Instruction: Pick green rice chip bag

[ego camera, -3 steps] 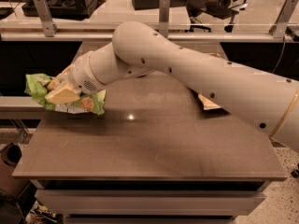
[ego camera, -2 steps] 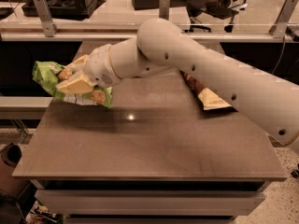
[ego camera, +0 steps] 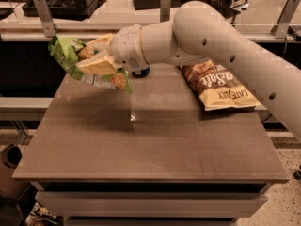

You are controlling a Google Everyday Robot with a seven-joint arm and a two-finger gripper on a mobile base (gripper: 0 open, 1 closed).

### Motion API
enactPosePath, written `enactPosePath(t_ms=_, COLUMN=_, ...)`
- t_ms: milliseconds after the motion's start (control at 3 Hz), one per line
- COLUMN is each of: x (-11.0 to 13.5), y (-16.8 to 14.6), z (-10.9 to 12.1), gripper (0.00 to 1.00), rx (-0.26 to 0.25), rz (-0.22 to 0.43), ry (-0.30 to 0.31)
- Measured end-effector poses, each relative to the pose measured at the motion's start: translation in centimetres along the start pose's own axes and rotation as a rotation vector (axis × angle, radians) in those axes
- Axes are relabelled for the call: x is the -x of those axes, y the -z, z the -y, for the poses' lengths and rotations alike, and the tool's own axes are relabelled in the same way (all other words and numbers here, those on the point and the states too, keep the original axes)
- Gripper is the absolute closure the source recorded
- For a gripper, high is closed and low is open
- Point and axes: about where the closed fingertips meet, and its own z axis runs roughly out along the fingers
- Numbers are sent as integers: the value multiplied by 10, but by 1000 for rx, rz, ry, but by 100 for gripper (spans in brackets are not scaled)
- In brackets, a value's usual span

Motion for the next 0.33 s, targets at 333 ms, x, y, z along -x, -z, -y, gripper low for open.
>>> enactPosePath(t_ms=333, x=11, y=21, z=12, gripper=100, rx=-26, rz=49, ry=26)
